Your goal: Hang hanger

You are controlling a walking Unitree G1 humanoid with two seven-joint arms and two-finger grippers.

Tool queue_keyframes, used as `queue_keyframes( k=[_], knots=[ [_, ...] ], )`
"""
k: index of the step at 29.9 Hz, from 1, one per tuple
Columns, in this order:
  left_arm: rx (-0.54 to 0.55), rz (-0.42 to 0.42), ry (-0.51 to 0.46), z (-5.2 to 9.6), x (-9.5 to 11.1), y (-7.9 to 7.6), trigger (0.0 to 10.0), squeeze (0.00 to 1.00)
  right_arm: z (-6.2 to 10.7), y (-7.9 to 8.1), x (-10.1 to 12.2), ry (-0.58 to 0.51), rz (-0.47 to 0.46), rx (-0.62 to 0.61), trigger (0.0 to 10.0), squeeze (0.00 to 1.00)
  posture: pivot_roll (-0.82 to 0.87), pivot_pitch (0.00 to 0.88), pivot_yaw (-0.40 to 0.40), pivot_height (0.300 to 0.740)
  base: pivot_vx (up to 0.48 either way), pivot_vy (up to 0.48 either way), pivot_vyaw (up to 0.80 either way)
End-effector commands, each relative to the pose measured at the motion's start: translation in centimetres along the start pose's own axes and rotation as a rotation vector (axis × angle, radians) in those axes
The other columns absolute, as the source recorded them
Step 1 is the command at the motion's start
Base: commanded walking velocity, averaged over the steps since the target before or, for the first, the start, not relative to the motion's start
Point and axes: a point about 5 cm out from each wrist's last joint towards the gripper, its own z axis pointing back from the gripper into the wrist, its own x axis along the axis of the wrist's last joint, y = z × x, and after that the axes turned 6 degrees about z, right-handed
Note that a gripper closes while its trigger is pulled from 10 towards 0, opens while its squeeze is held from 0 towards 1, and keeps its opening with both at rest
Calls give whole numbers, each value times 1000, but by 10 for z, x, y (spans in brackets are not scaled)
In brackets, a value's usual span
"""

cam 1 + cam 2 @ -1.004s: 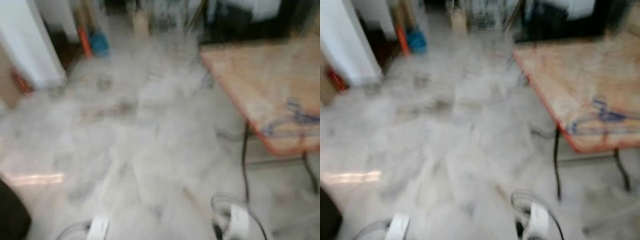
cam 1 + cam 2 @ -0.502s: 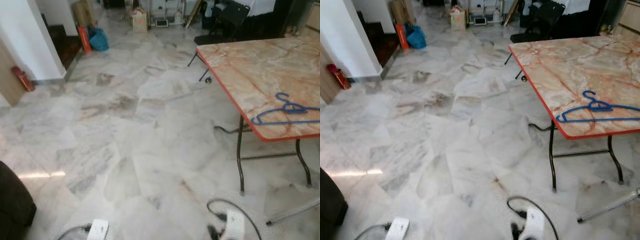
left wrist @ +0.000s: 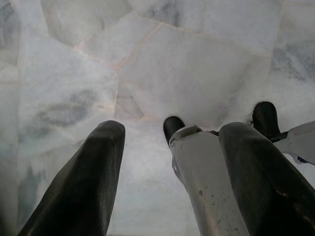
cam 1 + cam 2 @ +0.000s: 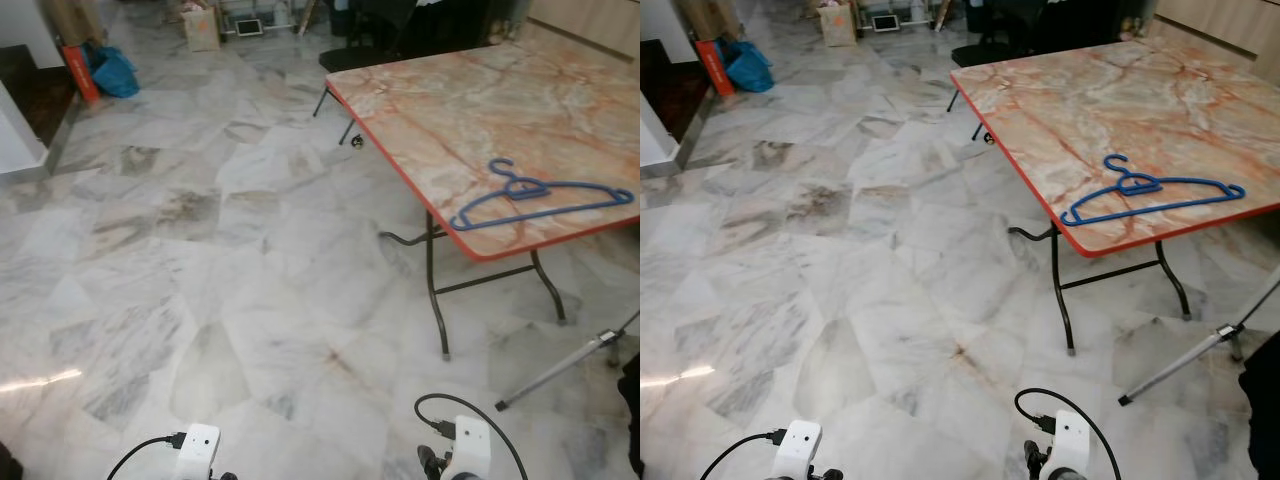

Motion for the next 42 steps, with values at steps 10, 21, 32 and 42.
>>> queue_keyframes(
  k=[10, 21, 32, 42],
  knots=[
    [1, -1, 2, 0, -1, -1, 10000, 0, 1, -1, -4, 20, 10, -3, 10000, 0, -6, 0, 27, 740, 0, -129, -800],
    [-12, -12, -26, -2, 9, -4, 10000, 0, 1, 0, -5, 17, 4, -5, 10000, 0, -8, 0, 29, 740, 0, -121, -800],
    [-17, -14, -25, -2, 8, -5, 10000, 0, 0, 0, -3, 12, -7, -12, 10000, 0, -14, 0, 31, 740, 0, 0, -800],
    [-14, -8, -22, -2, 7, -6, 10000, 0, 0, -1, -2, 10, -8, -15, 10000, 0, -20, 0, 29, 740, 0, 0, -800]
  ],
)
